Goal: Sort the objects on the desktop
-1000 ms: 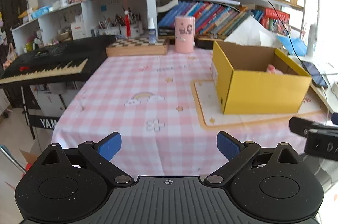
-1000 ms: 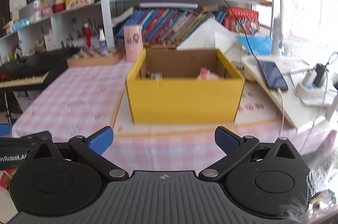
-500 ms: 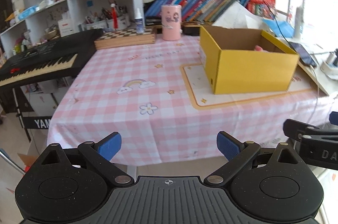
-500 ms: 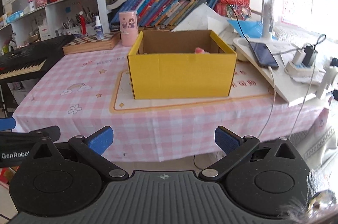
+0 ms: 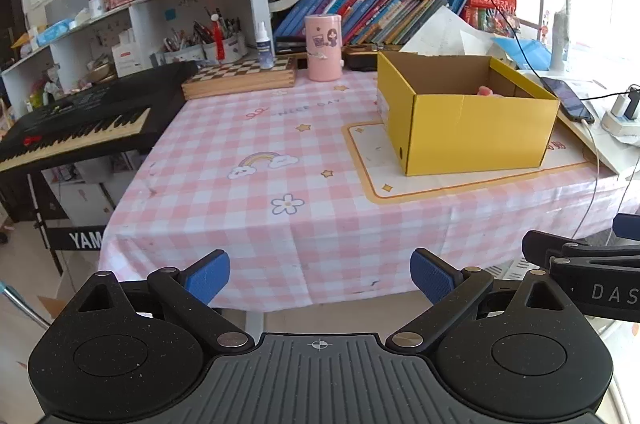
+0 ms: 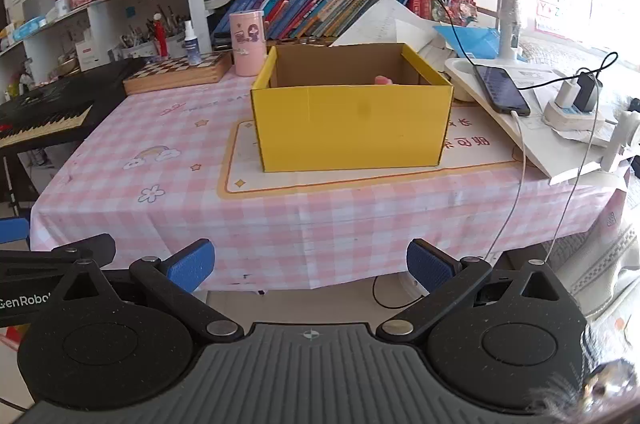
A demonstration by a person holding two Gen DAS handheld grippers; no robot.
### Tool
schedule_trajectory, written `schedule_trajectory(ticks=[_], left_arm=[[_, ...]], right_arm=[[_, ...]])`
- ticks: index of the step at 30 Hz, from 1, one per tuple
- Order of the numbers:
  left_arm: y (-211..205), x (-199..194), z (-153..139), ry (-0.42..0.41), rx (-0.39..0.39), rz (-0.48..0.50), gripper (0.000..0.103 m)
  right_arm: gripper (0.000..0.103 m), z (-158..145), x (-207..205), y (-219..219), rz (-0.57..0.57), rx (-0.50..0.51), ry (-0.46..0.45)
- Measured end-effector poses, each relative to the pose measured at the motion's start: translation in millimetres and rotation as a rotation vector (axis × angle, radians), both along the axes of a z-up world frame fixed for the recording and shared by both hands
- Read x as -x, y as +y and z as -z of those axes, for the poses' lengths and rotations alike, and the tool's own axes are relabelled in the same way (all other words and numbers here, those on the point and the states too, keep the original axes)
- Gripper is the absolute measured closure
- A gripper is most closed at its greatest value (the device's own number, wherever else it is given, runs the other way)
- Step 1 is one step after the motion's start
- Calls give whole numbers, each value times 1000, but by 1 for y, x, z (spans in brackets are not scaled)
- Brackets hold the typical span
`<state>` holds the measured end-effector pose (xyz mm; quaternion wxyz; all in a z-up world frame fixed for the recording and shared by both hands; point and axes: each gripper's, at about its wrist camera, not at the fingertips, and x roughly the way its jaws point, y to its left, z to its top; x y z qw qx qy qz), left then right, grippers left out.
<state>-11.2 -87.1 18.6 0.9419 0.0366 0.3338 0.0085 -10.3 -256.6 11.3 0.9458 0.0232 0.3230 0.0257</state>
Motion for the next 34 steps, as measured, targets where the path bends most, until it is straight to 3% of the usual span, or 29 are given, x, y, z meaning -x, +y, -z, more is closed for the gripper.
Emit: schedule_trajectory(ticks=[34], left_arm=[[20,-5,5,27,70,-26,4]], right_arm=[[0,6,-10,16,-17,21,46]])
